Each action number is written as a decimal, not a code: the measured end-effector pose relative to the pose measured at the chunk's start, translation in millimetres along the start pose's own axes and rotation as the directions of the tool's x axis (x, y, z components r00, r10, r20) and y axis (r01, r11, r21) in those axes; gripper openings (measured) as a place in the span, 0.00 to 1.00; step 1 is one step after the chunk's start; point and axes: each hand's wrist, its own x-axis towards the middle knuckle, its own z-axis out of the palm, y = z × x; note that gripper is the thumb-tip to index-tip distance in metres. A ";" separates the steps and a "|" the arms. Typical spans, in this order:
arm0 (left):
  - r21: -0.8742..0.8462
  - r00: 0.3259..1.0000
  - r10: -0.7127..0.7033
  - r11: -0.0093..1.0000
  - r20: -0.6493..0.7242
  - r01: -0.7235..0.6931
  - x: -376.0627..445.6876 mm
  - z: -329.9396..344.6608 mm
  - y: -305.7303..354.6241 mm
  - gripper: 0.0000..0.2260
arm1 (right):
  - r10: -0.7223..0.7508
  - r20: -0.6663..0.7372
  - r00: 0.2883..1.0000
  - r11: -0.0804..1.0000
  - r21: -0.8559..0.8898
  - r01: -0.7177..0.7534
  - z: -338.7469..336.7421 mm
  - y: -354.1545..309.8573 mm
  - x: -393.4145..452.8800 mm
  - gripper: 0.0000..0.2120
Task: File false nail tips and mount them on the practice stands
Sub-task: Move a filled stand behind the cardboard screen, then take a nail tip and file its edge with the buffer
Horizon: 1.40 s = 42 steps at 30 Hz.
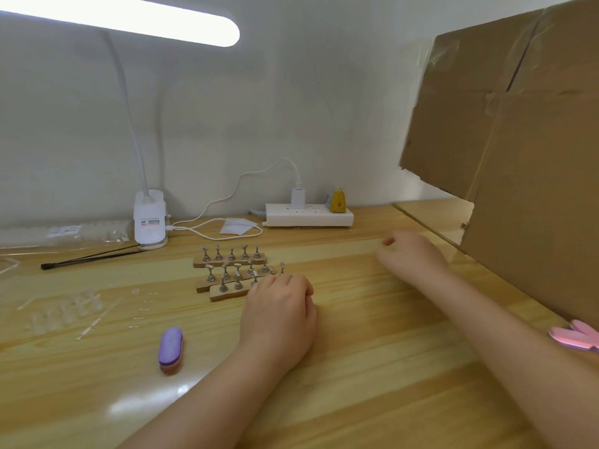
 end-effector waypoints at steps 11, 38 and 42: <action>0.211 1.000 0.004 0.977 -0.022 0.001 -13.2 -31.6 -9.3 0.26 | -0.234 0.188 0.954 0.970 0.110 0.216 7.3 -95.9 -70.3 0.11; 0.088 0.970 -0.155 0.981 -0.188 0.174 -44.6 -74.1 -88.4 0.19 | -0.397 -0.043 0.917 0.886 0.244 0.395 56.8 -102.2 -91.2 0.09; 0.221 0.931 -0.361 0.904 -0.057 0.365 -28.6 -101.0 -114.8 0.11 | -0.426 -0.053 0.903 0.874 0.233 0.426 54.8 -102.4 -97.6 0.08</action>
